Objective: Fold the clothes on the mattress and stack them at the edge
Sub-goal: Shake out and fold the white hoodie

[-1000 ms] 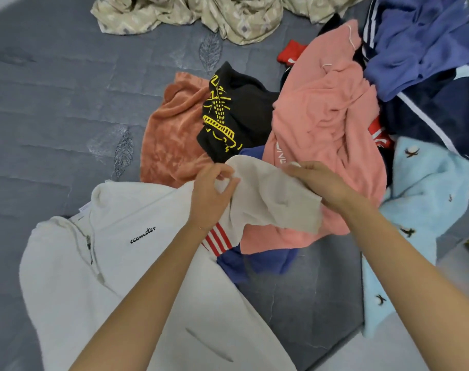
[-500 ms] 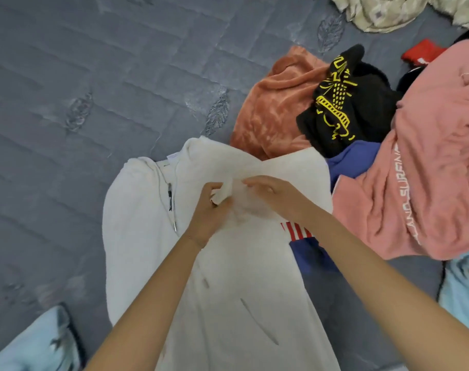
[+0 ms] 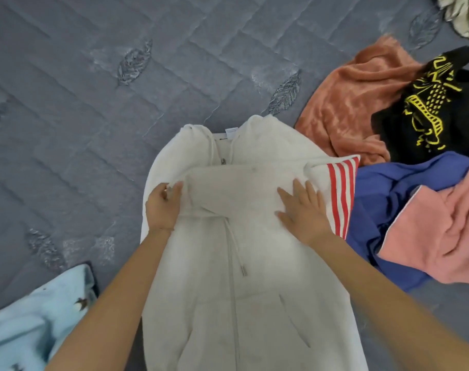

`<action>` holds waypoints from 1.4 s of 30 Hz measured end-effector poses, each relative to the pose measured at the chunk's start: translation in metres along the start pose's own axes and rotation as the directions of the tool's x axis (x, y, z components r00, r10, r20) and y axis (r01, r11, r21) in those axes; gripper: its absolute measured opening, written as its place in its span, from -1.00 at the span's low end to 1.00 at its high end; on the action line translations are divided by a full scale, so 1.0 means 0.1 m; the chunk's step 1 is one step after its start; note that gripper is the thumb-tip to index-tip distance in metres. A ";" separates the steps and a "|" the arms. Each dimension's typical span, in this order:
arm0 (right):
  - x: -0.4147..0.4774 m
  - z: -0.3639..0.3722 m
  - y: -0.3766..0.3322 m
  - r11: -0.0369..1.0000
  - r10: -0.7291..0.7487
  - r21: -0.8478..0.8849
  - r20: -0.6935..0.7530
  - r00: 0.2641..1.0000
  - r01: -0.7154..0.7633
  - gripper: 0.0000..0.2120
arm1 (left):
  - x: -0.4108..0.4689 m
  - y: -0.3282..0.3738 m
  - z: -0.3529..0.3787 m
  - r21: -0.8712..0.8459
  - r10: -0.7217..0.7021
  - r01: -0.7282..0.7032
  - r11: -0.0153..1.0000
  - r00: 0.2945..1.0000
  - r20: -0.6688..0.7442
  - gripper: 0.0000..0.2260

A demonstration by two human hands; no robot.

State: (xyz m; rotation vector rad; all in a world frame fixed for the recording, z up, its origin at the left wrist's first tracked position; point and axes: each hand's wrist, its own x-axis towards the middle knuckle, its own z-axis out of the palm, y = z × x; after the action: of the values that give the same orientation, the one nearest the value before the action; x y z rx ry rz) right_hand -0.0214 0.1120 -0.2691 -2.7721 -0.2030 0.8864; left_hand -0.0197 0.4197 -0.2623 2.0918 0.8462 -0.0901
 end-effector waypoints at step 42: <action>0.60 0.46 -2.93 0.709 -0.605 -0.354 0.139 0.784 0.610 -0.54 | -0.58 -1.35 -0.77 -0.157 -0.231 0.360 0.920 0.819 0.525 -0.84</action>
State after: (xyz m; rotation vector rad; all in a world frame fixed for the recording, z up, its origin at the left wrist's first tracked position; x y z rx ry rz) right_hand -0.0187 0.4144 -0.2649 -2.6999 -1.3455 0.7280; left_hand -0.1631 0.5005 -0.2869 1.5728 0.8048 -0.6361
